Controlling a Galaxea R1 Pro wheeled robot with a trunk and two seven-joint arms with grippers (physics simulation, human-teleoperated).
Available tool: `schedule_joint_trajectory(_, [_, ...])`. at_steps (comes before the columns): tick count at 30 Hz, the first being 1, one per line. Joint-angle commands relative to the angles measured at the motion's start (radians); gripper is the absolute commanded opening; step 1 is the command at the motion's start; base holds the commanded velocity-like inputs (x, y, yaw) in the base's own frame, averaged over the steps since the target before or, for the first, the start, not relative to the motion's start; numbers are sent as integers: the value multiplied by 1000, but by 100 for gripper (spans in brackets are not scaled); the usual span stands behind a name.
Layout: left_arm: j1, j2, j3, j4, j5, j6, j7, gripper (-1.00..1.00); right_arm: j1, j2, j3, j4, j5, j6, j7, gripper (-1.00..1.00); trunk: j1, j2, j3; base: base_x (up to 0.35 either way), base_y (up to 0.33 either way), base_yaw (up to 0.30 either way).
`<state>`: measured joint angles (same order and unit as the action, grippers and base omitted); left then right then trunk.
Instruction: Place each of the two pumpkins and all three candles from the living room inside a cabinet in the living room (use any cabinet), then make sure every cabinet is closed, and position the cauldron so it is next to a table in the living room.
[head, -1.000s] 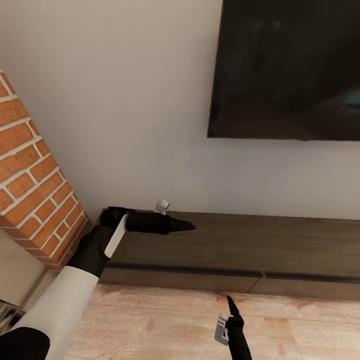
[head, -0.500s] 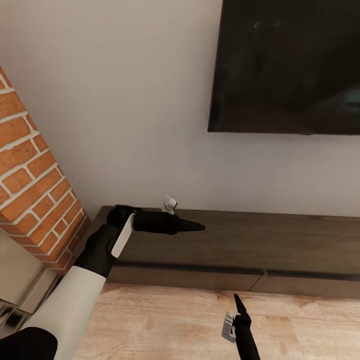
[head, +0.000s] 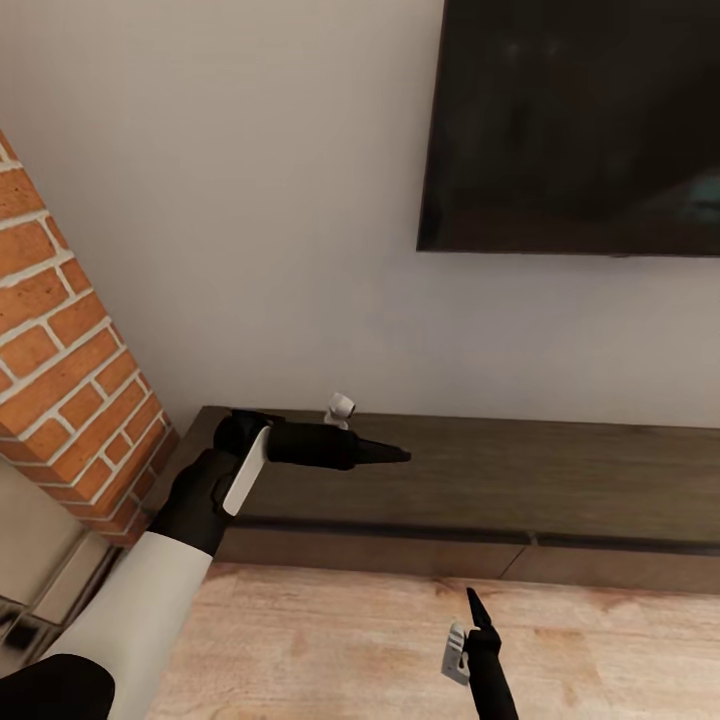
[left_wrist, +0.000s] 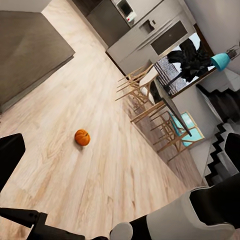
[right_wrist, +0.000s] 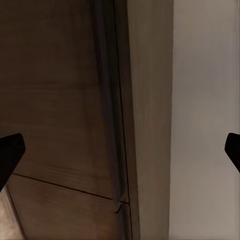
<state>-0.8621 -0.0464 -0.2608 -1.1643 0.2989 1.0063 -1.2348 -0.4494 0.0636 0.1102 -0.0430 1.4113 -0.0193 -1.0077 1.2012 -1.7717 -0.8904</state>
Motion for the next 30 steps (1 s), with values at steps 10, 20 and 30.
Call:
schedule_joint_trajectory(10, [0,0,-1,1,2,0,0,100,0,2,0,6,0,-4,-17,100,38,-70,-23,0,0,-111])
schedule_joint_trajectory(20, [0,0,-1,1,3,-2,0,100,0,1,0,5,0,-4,-23,100,77,-140,-53,0,0,-6])
schedule_joint_trajectory(30, [0,0,0,0,2,-2,-2,100,-16,4,0,-4,3,29,-15,100,115,-210,-85,0,0,0])
